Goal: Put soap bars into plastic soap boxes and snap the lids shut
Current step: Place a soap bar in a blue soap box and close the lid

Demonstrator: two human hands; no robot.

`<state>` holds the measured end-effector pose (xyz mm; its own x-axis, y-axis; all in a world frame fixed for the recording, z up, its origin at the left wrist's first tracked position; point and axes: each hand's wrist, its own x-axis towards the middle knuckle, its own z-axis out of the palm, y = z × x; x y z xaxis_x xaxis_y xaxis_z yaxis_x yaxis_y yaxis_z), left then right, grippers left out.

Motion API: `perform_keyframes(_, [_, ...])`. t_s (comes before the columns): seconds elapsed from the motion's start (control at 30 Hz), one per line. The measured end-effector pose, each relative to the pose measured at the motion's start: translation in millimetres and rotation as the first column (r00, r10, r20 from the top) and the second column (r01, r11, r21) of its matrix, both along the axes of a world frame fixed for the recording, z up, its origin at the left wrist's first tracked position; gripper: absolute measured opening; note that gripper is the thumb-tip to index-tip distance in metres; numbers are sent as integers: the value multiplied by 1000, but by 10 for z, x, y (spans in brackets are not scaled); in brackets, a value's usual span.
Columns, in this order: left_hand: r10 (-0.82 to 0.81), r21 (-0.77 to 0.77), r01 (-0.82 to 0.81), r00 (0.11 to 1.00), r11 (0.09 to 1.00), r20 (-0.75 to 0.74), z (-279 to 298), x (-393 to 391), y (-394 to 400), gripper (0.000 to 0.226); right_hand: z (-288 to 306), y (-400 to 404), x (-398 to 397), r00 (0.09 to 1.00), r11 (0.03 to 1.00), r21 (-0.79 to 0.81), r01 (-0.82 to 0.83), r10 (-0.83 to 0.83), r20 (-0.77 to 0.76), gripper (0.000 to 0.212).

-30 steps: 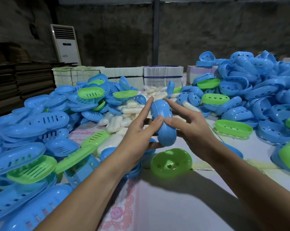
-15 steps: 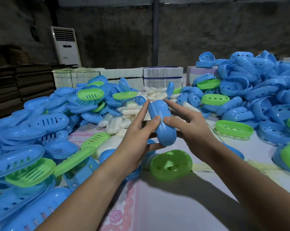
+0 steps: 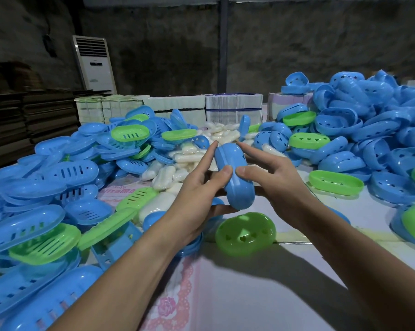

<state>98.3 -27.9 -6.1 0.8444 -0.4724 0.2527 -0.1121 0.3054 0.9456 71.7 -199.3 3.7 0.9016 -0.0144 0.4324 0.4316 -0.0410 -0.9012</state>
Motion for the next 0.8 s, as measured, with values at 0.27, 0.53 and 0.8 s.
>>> perform_keyframes(0.27, [28, -5, -27, 999, 1000, 47, -14, -33, -39, 51, 3, 20, -7, 1000, 1000, 25, -4, 4, 1, 50])
perform_keyframes(0.53, [37, -39, -36, 999, 999, 21, 2, -35, -39, 55, 36, 51, -8, 999, 997, 60, 40, -40, -10, 52])
perform_keyframes(0.8, [38, -37, -39, 999, 999, -7, 23, -53, -35, 49, 66, 38, -32, 998, 999, 14, 44, -43, -40, 49])
